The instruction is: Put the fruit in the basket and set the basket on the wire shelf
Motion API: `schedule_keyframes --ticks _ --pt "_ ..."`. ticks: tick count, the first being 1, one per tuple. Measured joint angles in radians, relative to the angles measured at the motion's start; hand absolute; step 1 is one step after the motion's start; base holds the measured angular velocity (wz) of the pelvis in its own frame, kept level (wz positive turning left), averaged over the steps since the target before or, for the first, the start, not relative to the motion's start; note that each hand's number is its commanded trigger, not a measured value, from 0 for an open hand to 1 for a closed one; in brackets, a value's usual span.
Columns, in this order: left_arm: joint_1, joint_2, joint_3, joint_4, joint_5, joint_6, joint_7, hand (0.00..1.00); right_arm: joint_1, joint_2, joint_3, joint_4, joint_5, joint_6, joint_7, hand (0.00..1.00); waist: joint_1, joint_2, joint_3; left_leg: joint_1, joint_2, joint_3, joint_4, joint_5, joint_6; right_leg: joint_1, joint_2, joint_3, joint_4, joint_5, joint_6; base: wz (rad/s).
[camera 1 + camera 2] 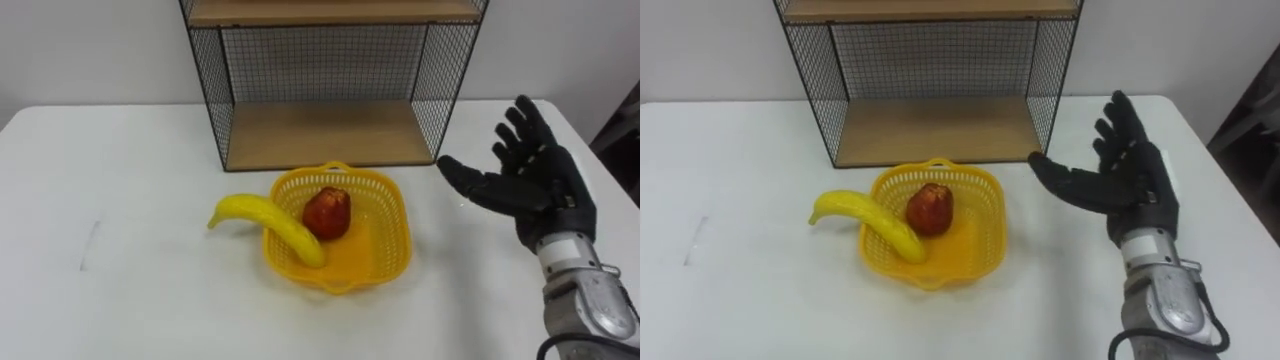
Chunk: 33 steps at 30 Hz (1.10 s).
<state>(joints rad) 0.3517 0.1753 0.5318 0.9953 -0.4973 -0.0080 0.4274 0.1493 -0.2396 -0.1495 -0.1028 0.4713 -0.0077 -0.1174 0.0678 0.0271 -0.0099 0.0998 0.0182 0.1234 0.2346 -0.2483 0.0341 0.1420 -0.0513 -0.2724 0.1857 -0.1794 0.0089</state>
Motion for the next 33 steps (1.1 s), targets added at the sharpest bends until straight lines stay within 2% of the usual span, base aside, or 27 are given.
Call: schedule_keyframes --ticks 1,3,8,12,15,18,22,25,26,29,33 --pt "0.001 0.000 0.014 -0.032 -0.010 0.000 0.023 0.00 0.001 0.000 -0.004 -0.001 -0.001 0.000 -0.012 0.00 0.000 0.000 0.0000 0.000 0.000 -0.002 0.001 0.000 0.000 0.001 0.000 -0.002 0.000 0.000 0.000 0.07" --pt "0.009 0.000 0.048 -0.165 -0.025 -0.009 0.124 0.00 0.014 0.000 -0.030 -0.006 0.020 0.000 -0.041 0.00 0.019 0.004 -0.0009 0.000 0.000 -0.004 0.002 0.000 -0.001 0.001 -0.001 -0.004 0.002 0.000 0.000 0.02" --pt "0.004 -0.002 0.095 -0.414 -0.009 -0.065 0.329 0.00 0.060 0.001 -0.054 -0.032 0.025 -0.007 -0.089 0.00 0.043 0.019 -0.0005 -0.003 -0.004 -0.019 0.000 0.002 -0.002 -0.007 -0.002 -0.005 0.004 -0.001 0.001 0.05" --pt "-0.010 -0.002 0.127 -0.609 0.103 -0.100 0.465 0.00 0.125 0.000 -0.069 -0.072 -0.019 -0.013 -0.102 0.00 0.075 0.029 -0.0021 -0.006 -0.008 -0.019 -0.002 0.002 -0.002 -0.013 -0.002 -0.005 0.001 -0.004 0.003 0.00" --pt "-0.005 -0.002 0.146 -0.752 0.159 -0.124 0.528 0.00 0.152 0.001 -0.070 -0.072 -0.040 -0.014 -0.123 0.00 0.078 0.028 -0.0024 -0.001 -0.010 -0.019 -0.006 0.002 -0.001 -0.013 0.001 -0.004 0.000 -0.006 0.006 0.00" --pt "-0.006 -0.002 0.150 -0.875 0.165 -0.125 0.563 0.00 0.155 0.001 -0.069 -0.072 -0.044 -0.014 -0.122 0.00 0.079 0.030 -0.0026 0.000 -0.011 -0.020 -0.009 0.002 0.000 -0.011 0.001 -0.005 0.000 -0.006 0.006 0.00" --pt "-0.015 -0.002 0.131 -0.974 0.165 -0.145 0.561 0.00 0.155 0.004 -0.068 -0.072 -0.054 -0.015 -0.115 0.00 0.073 0.028 -0.0007 0.000 -0.011 -0.026 -0.013 0.002 0.000 -0.003 0.001 -0.009 0.000 -0.006 0.006 0.04" --pt "-0.018 -0.003 0.100 -1.034 0.165 -0.147 0.533 0.00 0.155 0.005 -0.067 -0.071 -0.069 -0.015 -0.089 0.00 0.056 0.026 0.0043 -0.001 -0.013 -0.037 -0.009 0.002 0.000 0.004 -0.001 -0.027 0.000 -0.006 0.006 0.13" --pt "-0.018 -0.003 0.072 -1.055 0.165 -0.149 0.510 0.00 0.154 0.005 -0.063 -0.071 -0.085 -0.015 -0.078 0.00 0.050 0.020 0.0095 -0.002 -0.014 -0.043 -0.006 0.002 0.000 0.004 -0.001 -0.030 0.001 -0.006 0.007 0.09" --pt "-0.019 -0.003 0.011 -1.058 0.164 -0.152 0.431 0.00 0.153 0.011 -0.046 -0.065 -0.093 -0.017 -0.039 0.00 0.040 0.019 0.0128 -0.004 -0.014 -0.045 -0.004 0.002 0.000 0.007 0.000 -0.030 0.000 -0.007 0.007 0.02" --pt "-0.047 -0.004 -0.077 -1.061 0.144 -0.152 0.316 0.00 0.153 0.028 -0.023 -0.050 -0.137 -0.017 0.000 0.00 0.030 0.013 0.0132 -0.024 -0.014 -0.045 0.004 0.003 0.001 -0.010 -0.001 -0.029 0.004 -0.006 0.007 0.00"
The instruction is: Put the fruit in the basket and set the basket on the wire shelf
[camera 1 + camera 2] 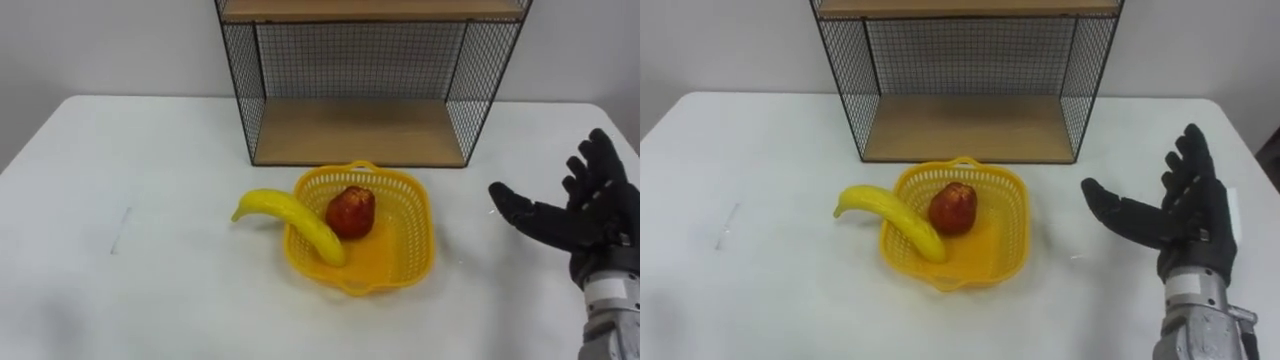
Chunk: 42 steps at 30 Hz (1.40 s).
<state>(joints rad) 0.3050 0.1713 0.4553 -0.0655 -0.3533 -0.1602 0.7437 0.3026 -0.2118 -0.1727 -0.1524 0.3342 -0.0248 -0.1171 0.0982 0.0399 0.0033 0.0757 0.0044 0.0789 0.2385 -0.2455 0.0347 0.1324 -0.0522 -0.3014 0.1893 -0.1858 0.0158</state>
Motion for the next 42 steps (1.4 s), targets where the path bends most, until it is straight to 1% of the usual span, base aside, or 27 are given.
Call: schedule_keyframes --ticks 1,2,3,4,5,6,7,8,9,10,12,14,18,22,24,26,30,33,36,37,38,41,42 --pt "-0.003 0.000 -0.010 0.000 -0.010 0.000 -0.018 0.00 0.000 0.001 0.003 0.005 -0.008 -0.002 0.004 0.00 -0.003 -0.006 -0.0025 0.000 0.000 0.001 0.000 0.000 0.000 -0.001 0.000 0.000 0.001 0.000 0.000 0.00" --pt "-0.003 0.000 -0.033 0.000 -0.024 0.000 -0.050 0.00 -0.002 0.001 0.013 0.029 -0.021 -0.013 0.011 0.00 -0.009 -0.004 -0.0016 0.002 -0.001 0.001 -0.002 0.000 0.000 0.000 -0.001 0.000 0.000 0.000 0.000 0.00" --pt "-0.003 0.000 -0.062 0.000 -0.043 0.000 -0.087 0.00 -0.004 0.001 0.027 0.059 -0.028 -0.014 0.012 0.00 -0.011 -0.008 -0.0020 0.004 -0.001 0.001 -0.003 0.000 0.001 0.002 -0.001 -0.001 0.000 0.000 0.000 0.00" --pt "-0.004 0.000 -0.078 0.002 -0.052 0.000 -0.106 0.00 -0.005 0.001 0.032 0.075 -0.029 -0.014 0.011 0.00 -0.016 -0.010 -0.0022 0.005 -0.001 0.001 -0.003 0.000 0.001 0.003 -0.001 -0.001 -0.001 0.000 0.000 0.00" --pt "-0.005 -0.001 -0.113 0.009 -0.062 0.001 -0.145 0.00 -0.006 0.003 0.037 0.099 -0.037 -0.014 0.013 0.00 -0.017 -0.014 -0.0028 0.005 -0.001 0.001 -0.005 0.001 0.001 0.003 -0.001 -0.001 -0.001 0.000 0.000 0.00" --pt "-0.005 -0.003 -0.151 0.012 -0.085 0.002 -0.187 0.00 -0.006 0.004 0.039 0.110 -0.044 -0.014 0.019 0.00 -0.016 -0.014 0.0000 0.005 -0.001 0.002 -0.006 0.001 0.002 0.001 -0.002 0.000 -0.001 0.000 0.000 0.00" --pt "-0.005 -0.003 -0.165 0.013 -0.102 0.002 -0.211 0.00 -0.006 0.005 0.040 0.111 -0.046 -0.014 0.022 0.00 -0.017 -0.014 0.0012 0.004 -0.001 0.003 -0.007 0.001 0.002 -0.001 -0.002 0.000 -0.001 0.000 0.000 0.00" --pt "-0.006 -0.003 -0.191 0.020 -0.132 0.002 -0.256 0.00 -0.009 0.005 0.044 0.111 -0.056 -0.014 0.028 0.00 -0.019 -0.014 0.0042 0.003 0.000 0.004 -0.008 0.001 0.002 -0.002 -0.001 0.001 -0.001 0.000 0.000 0.00" --pt "-0.011 -0.003 -0.213 0.038 -0.155 0.002 -0.297 0.00 -0.011 0.004 0.049 0.111 -0.062 -0.014 0.033 0.00 -0.023 -0.014 0.0045 0.003 0.000 0.004 -0.009 0.002 0.001 -0.002 -0.001 0.001 -0.001 0.000 0.000 0.00" --pt "-0.013 -0.003 -0.225 0.047 -0.168 0.003 -0.316 0.00 -0.012 0.004 0.053 0.111 -0.067 -0.014 0.035 0.00 -0.025 -0.014 0.0045 0.004 0.000 0.004 -0.009 0.002 0.001 -0.002 -0.001 0.000 -0.001 0.000 0.000 0.00" --pt "-0.013 -0.003 -0.256 0.073 -0.213 0.011 -0.382 0.00 -0.031 0.004 0.069 0.112 -0.078 -0.014 0.057 0.00 -0.039 -0.018 0.0073 0.004 0.002 0.014 -0.009 0.002 0.001 -0.006 -0.001 0.001 -0.001 0.000 0.000 -0.06" --pt "-0.014 -0.004 -0.274 0.077 -0.227 0.017 -0.425 0.00 -0.044 0.006 0.075 0.112 -0.079 -0.014 0.078 0.00 -0.041 -0.022 0.0100 0.004 0.003 0.023 -0.008 0.002 0.001 -0.008 0.000 0.005 -0.002 0.000 0.000 -0.09" --pt "-0.015 -0.004 -0.302 0.078 -0.246 0.031 -0.513 0.00 -0.052 0.016 0.077 0.113 -0.077 -0.014 0.112 0.00 -0.043 -0.027 0.0094 0.006 0.003 0.026 -0.008 0.002 0.001 -0.012 -0.001 0.015 -0.004 0.000 0.000 -0.05" --pt "-0.017 -0.008 -0.302 0.080 -0.246 0.040 -0.582 0.00 -0.053 0.024 0.077 0.113 -0.073 -0.014 0.122 0.00 -0.046 -0.027 0.0093 0.008 0.003 0.026 -0.007 0.002 0.001 -0.013 -0.001 0.015 -0.004 0.000 0.000 0.00" --pt "-0.027 -0.018 -0.302 0.102 -0.248 0.049 -0.624 0.00 -0.059 0.024 0.077 0.113 -0.071 -0.014 0.128 0.00 -0.047 -0.026 0.0089 0.007 0.003 0.026 -0.003 0.002 0.001 -0.012 -0.002 0.015 -0.003 0.000 0.000 0.00" --pt "-0.031 -0.026 -0.303 0.114 -0.270 0.054 -0.646 0.00 -0.069 0.024 0.077 0.113 -0.070 -0.014 0.137 0.00 -0.050 -0.026 0.0090 0.007 0.004 0.027 -0.002 0.002 0.001 -0.012 -0.002 0.015 -0.002 0.000 0.000 0.00" --pt "-0.031 -0.030 -0.304 0.125 -0.344 0.070 -0.670 0.00 -0.086 0.024 0.084 0.113 -0.067 -0.014 0.145 0.00 -0.062 -0.025 0.0088 0.005 0.005 0.029 -0.004 0.002 0.001 -0.011 -0.001 0.016 0.002 0.001 0.000 0.00" --pt "-0.031 -0.032 -0.310 0.126 -0.384 0.073 -0.677 0.00 -0.085 0.024 0.095 0.113 -0.061 -0.014 0.147 0.00 -0.066 -0.025 0.0085 0.006 0.005 0.030 -0.010 0.002 0.002 -0.014 -0.001 0.023 0.004 0.001 -0.001 -0.02" --pt "-0.033 -0.041 -0.332 0.151 -0.387 0.073 -0.695 0.00 -0.085 0.024 0.108 0.120 -0.063 -0.014 0.151 0.00 -0.066 -0.023 0.0072 0.006 0.005 0.033 -0.011 0.003 0.002 -0.020 -0.002 0.023 0.015 0.001 -0.001 0.00" --pt "-0.033 -0.042 -0.335 0.154 -0.386 0.067 -0.697 0.00 -0.084 0.024 0.111 0.122 -0.066 -0.014 0.151 0.00 -0.065 -0.024 0.0071 0.005 0.006 0.034 -0.011 0.003 0.002 -0.021 -0.001 0.024 0.015 0.001 -0.001 -0.03" --pt "-0.035 -0.042 -0.334 0.157 -0.387 0.066 -0.706 0.00 -0.084 0.024 0.113 0.130 -0.068 -0.013 0.151 0.00 -0.064 -0.024 0.0058 0.004 0.006 0.037 -0.011 0.003 0.003 -0.022 -0.002 0.024 0.015 0.001 -0.001 0.00" --pt "-0.034 -0.043 -0.334 0.177 -0.401 0.065 -0.726 0.00 -0.084 0.024 0.116 0.146 -0.066 -0.009 0.151 0.00 -0.063 -0.020 -0.0023 0.006 0.005 0.049 -0.017 0.005 0.006 -0.022 -0.004 0.024 0.015 0.001 -0.001 0.00" --pt "-0.034 -0.043 -0.334 0.183 -0.401 0.063 -0.733 0.00 -0.084 0.024 0.118 0.149 -0.065 -0.007 0.151 0.00 -0.063 -0.019 -0.0032 0.007 0.005 0.051 -0.017 0.005 0.006 -0.023 -0.005 0.024 0.015 0.001 0.000 0.00"
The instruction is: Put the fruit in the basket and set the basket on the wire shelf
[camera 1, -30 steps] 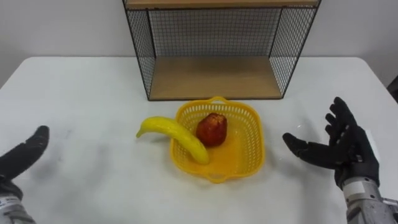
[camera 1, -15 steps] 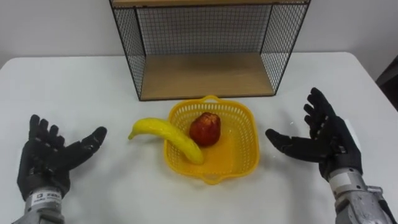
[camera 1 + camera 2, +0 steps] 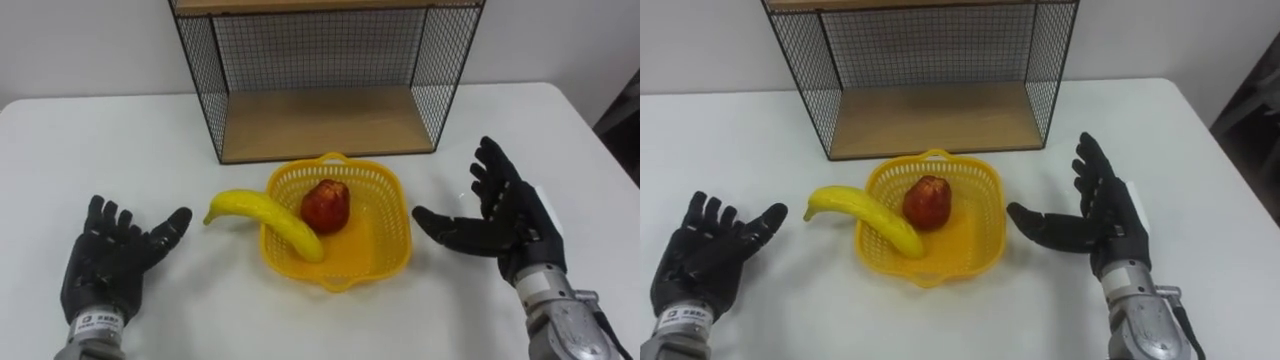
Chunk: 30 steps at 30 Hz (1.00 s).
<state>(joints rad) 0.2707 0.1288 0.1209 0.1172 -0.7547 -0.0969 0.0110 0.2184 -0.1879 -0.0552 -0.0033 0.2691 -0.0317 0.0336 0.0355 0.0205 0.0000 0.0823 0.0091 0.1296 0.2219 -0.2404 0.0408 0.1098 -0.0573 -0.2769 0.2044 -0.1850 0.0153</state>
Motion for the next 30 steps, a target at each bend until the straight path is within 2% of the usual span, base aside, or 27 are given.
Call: schedule_keyframes --ticks 7,11,22,30 --pt "0.000 0.000 -0.001 0.022 0.000 -0.012 -0.005 0.00 0.000 0.000 0.002 0.000 0.000 0.002 -0.003 0.00 -0.003 -0.009 -0.0064 0.003 0.000 0.002 0.000 0.000 0.001 0.003 0.000 0.000 0.000 0.000 0.000 0.00" --pt "-0.001 0.006 -0.006 0.031 -0.010 -0.019 -0.006 0.00 0.000 0.000 0.005 0.000 0.000 0.002 -0.013 0.00 -0.006 -0.017 -0.0020 0.004 -0.001 0.002 0.000 0.000 0.001 0.004 -0.001 0.000 0.001 0.000 0.000 0.00" --pt "-0.001 0.007 -0.008 0.032 -0.081 -0.031 -0.017 0.00 -0.002 0.000 0.033 0.000 0.000 0.002 -0.036 0.00 -0.004 -0.022 0.0016 0.003 -0.001 -0.001 0.000 0.000 0.001 0.002 -0.001 0.000 0.002 0.000 0.000 0.00" --pt "-0.001 0.007 -0.019 0.027 -0.084 -0.042 -0.024 0.00 -0.016 0.007 0.037 0.006 0.047 0.002 0.021 0.00 -0.003 -0.020 0.0060 0.002 -0.001 -0.003 0.001 0.000 0.001 0.002 -0.001 0.003 0.001 0.000 0.000 0.00"
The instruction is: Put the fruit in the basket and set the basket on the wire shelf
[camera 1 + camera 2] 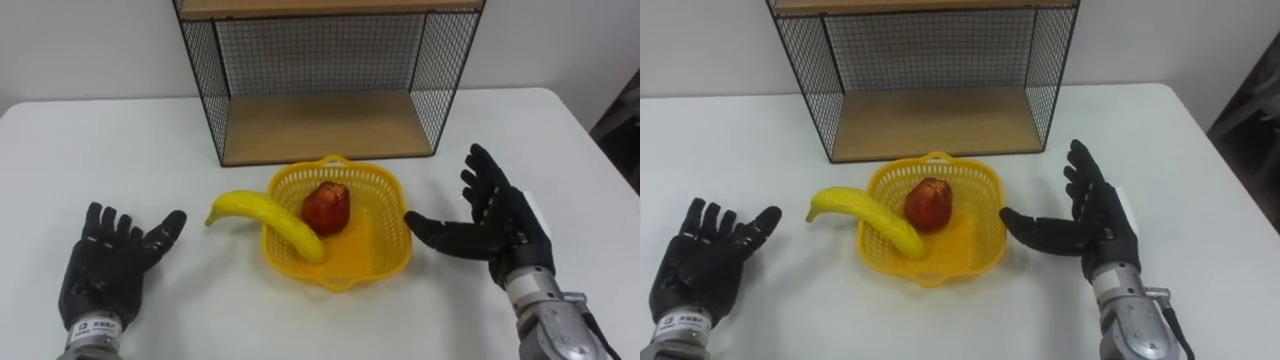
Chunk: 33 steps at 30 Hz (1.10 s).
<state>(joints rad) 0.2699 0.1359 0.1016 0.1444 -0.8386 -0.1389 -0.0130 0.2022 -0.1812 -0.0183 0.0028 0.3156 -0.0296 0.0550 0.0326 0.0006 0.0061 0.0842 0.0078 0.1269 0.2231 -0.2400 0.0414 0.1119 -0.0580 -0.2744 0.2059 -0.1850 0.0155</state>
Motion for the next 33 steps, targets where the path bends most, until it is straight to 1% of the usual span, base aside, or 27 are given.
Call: schedule_keyframes --ticks 3,4,6,11,15,19,21,27,33 --pt "0.000 -0.001 -0.002 -0.012 -0.002 0.000 -0.005 0.00 -0.001 0.025 0.001 0.021 0.088 0.000 0.041 0.00 -0.001 -0.001 0.0013 -0.002 0.000 -0.001 0.001 0.000 0.000 -0.001 0.000 0.001 0.000 0.000 0.000 0.00" --pt "0.000 -0.001 -0.002 -0.015 -0.004 0.000 -0.007 0.00 -0.001 0.027 0.001 0.028 0.099 0.000 0.046 0.00 -0.001 -0.002 0.0014 -0.002 0.000 -0.001 0.001 0.000 0.000 -0.001 -0.001 0.001 0.000 0.000 0.000 0.00" --pt "0.001 0.000 -0.004 -0.024 -0.003 -0.002 -0.017 0.00 0.000 0.027 0.011 0.046 0.147 0.000 0.067 0.00 -0.001 -0.006 0.0040 -0.004 0.000 -0.001 0.001 0.000 0.000 -0.005 0.000 0.002 0.000 0.000 0.000 0.00" --pt "0.001 0.002 -0.012 -0.025 -0.017 -0.001 -0.033 0.00 -0.002 0.032 0.029 0.090 0.241 0.000 0.121 0.00 -0.002 -0.009 0.0029 -0.005 0.000 0.001 0.008 0.000 0.000 -0.007 0.000 0.003 0.000 0.000 0.000 0.00" --pt "0.000 -0.001 -0.045 -0.027 -0.025 -0.001 -0.046 0.00 -0.003 0.035 0.037 0.115 0.310 0.000 0.158 0.00 -0.002 -0.008 0.0032 -0.004 0.001 0.001 0.013 0.000 0.000 -0.008 0.000 0.004 0.000 0.000 0.000 0.00" --pt "0.000 0.002 -0.067 -0.027 -0.056 0.000 -0.048 0.00 -0.004 0.034 0.039 0.116 0.354 0.000 0.171 0.00 -0.003 -0.004 0.0039 -0.004 0.001 0.002 0.013 0.000 0.000 -0.008 0.000 0.003 0.000 0.000 0.000 0.00" --pt "0.000 0.003 -0.088 -0.027 -0.074 0.001 -0.048 0.00 -0.006 0.033 0.044 0.117 0.379 0.000 0.172 0.00 -0.003 0.002 0.0052 -0.005 0.001 0.002 0.012 0.000 0.000 -0.007 0.000 0.003 0.000 0.001 0.000 0.00" --pt "0.000 0.004 -0.123 -0.028 -0.074 -0.002 -0.048 0.00 -0.008 0.031 0.058 0.135 0.393 0.000 0.176 0.00 -0.004 0.013 0.0051 -0.007 0.001 0.002 0.012 0.000 0.000 -0.009 0.000 0.002 0.000 0.001 0.000 0.00" --pt "-0.001 0.013 -0.149 -0.029 -0.073 -0.009 -0.051 0.00 -0.028 0.030 0.092 0.135 0.434 -0.005 0.176 0.00 -0.003 0.012 0.0050 -0.008 0.001 0.002 0.007 0.000 0.000 -0.010 0.000 0.003 0.000 0.001 0.000 0.00"
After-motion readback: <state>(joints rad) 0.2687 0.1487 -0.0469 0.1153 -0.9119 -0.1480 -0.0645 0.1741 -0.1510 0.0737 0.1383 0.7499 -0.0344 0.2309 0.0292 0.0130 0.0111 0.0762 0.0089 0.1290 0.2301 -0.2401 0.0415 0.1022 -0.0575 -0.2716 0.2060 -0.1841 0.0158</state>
